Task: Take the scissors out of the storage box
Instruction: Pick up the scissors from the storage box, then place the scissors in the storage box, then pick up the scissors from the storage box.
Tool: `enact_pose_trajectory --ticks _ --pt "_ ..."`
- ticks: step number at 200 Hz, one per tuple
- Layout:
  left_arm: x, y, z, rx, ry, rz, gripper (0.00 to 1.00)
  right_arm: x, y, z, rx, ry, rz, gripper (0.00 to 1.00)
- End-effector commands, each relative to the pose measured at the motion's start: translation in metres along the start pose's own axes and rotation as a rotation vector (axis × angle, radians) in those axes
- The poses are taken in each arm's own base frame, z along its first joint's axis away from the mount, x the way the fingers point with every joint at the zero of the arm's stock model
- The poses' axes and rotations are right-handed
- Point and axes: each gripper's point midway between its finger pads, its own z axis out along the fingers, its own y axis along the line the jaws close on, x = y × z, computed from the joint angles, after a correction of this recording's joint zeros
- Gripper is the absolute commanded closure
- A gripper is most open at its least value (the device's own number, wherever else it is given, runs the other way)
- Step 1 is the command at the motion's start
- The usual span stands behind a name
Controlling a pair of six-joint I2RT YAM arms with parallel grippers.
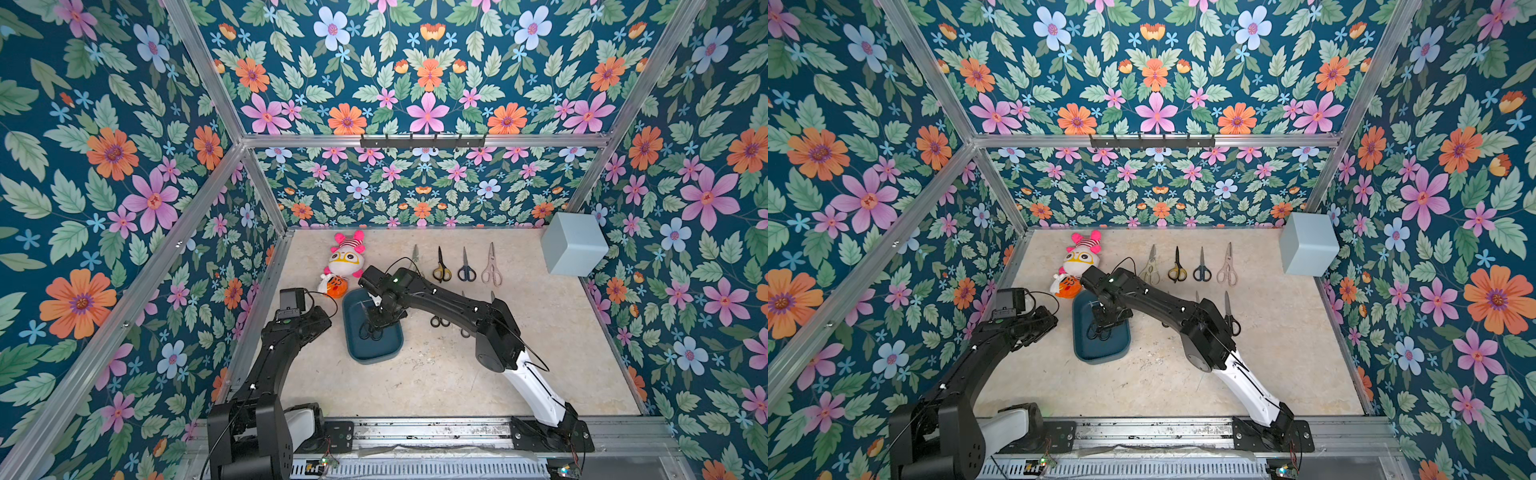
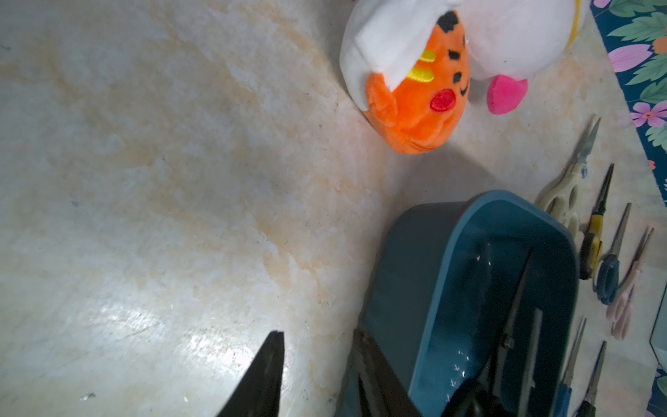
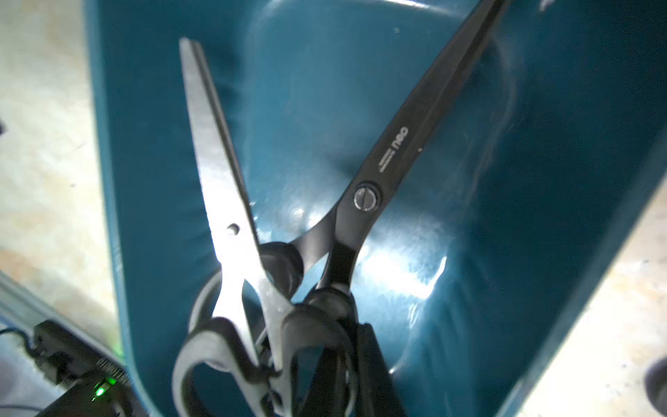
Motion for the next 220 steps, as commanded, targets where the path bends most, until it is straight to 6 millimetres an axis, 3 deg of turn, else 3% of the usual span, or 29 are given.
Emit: enact_pose_trajectory --ticks 1,69,158,220 --pt "0.002 0.001 0.000 0.000 0.003 0.009 0.62 -0.004 -0.007 0.009 0.028 -0.003 0.014 1.00" --pt "0.003 0.002 0.000 0.001 0.004 0.008 0.62 -0.006 -0.012 0.025 0.057 0.006 0.008 1.00" --pt "0.004 0.002 0.000 0.001 0.006 0.008 0.62 -0.005 -0.013 0.025 0.062 0.010 0.006 0.77" --pt "0.003 0.002 -0.001 -0.001 0.006 0.012 0.62 0.001 -0.015 0.033 0.064 0.034 0.003 0.78"
